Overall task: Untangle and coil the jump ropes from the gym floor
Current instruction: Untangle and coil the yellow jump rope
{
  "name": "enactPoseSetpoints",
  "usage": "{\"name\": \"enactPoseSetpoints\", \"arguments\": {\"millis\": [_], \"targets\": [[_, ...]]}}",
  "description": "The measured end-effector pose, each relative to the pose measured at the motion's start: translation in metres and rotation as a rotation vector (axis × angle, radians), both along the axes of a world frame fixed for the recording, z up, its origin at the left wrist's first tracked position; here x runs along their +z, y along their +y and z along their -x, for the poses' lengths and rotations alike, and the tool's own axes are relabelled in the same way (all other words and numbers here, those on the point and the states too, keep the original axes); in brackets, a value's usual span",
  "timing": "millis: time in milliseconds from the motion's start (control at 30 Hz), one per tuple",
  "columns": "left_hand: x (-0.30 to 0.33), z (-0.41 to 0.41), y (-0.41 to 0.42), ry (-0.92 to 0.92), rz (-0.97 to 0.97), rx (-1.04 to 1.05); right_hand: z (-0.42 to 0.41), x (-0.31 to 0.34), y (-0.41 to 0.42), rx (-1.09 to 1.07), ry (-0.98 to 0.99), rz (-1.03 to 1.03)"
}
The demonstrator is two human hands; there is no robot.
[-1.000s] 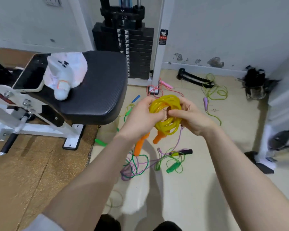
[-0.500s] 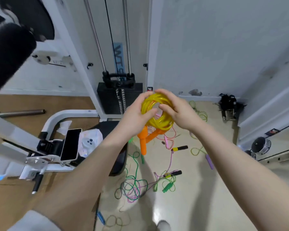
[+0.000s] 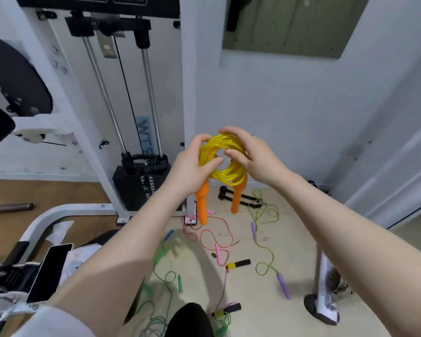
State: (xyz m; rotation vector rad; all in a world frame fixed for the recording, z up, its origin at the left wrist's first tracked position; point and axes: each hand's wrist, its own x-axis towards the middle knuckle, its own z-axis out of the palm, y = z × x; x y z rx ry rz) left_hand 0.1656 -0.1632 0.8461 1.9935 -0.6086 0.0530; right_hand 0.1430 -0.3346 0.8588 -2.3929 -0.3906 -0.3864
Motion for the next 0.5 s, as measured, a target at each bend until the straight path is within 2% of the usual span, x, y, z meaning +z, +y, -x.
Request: {"name": "enactPoseSetpoints", "arguments": {"millis": [233,500], "targets": [[0.008,-0.090,-0.058,-0.015,0.031,-0.048,-0.075,0.005,-0.056,-0.104,-0.003,-0.140],[0.051,-0.260,-0.150,-0.018,0.137,-0.199,-0.234,0.045,-0.146,-0.240,-0.091,-0.182]]}}
